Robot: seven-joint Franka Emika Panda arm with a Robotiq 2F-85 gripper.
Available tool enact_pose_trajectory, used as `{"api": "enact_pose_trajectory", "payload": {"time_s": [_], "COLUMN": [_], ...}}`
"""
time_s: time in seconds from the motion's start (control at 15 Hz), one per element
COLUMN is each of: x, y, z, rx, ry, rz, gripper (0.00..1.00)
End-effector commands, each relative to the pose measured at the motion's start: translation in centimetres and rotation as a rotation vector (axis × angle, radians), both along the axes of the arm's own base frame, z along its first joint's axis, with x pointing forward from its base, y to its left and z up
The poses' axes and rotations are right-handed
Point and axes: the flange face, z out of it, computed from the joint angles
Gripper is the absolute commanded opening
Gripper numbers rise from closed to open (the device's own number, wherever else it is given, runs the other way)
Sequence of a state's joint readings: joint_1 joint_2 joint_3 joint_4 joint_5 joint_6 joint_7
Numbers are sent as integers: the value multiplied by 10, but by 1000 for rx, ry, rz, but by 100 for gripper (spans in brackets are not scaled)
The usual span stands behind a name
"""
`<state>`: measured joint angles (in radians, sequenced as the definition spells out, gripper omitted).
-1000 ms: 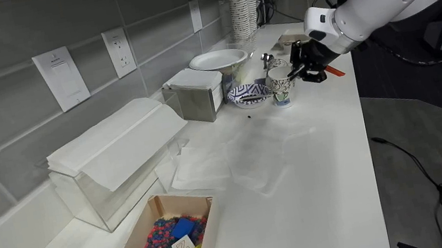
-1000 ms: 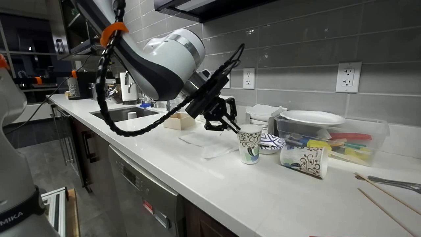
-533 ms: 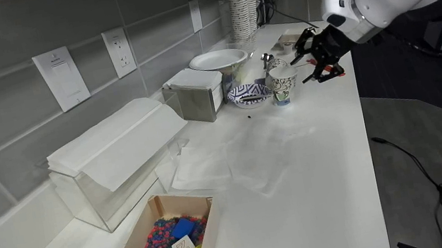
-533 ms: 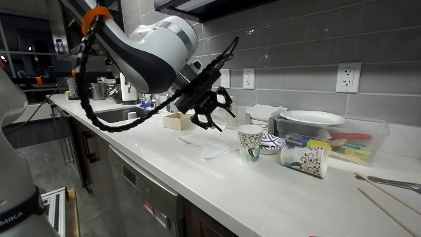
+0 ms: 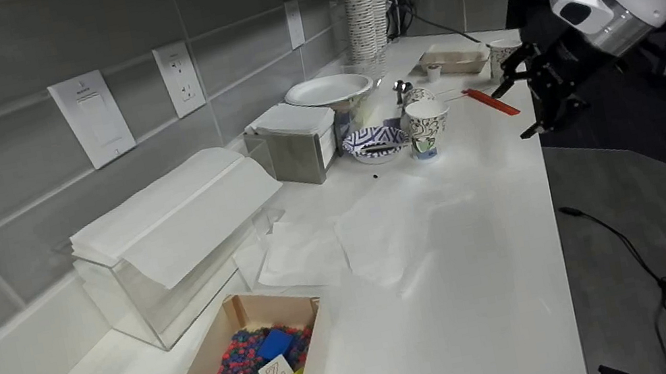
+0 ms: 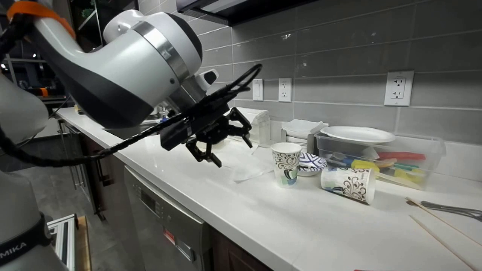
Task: Put a cup upright
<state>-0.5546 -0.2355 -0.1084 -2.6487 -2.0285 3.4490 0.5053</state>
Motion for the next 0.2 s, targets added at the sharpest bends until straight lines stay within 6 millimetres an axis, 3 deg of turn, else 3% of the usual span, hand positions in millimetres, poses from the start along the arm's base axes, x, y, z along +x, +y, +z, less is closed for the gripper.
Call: {"api": "enact_pose_trajectory", "payload": {"time_s": [0.0,0.13], "x": [-3,-3], "y": [-4,-6], "z": [-4,-8], "rx": [15,25], "ry": [13,23], "rz": [-6,-8], "gripper": [100,100]}}
